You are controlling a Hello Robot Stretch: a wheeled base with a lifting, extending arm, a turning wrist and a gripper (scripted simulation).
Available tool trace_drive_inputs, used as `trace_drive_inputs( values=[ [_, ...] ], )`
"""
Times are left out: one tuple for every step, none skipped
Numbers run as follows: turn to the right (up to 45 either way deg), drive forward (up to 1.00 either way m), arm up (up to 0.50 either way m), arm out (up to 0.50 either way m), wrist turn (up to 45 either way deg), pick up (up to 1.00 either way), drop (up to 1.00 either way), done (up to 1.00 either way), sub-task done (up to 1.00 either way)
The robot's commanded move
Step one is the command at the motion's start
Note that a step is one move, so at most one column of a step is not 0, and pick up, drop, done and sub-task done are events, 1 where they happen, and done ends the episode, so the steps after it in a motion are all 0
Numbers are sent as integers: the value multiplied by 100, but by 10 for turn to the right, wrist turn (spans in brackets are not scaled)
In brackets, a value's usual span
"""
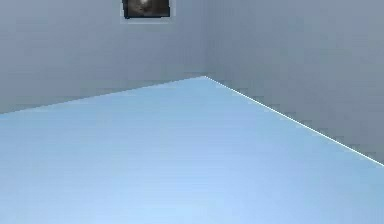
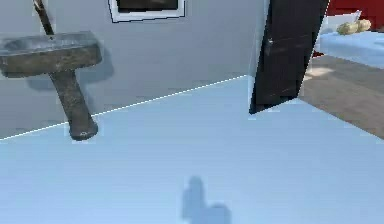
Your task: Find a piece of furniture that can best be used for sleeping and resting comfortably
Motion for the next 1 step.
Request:
trace_drive_inputs(
  values=[
    [450, 0, 0, 0, 0, 0, 0, 0, 0]
  ],
)
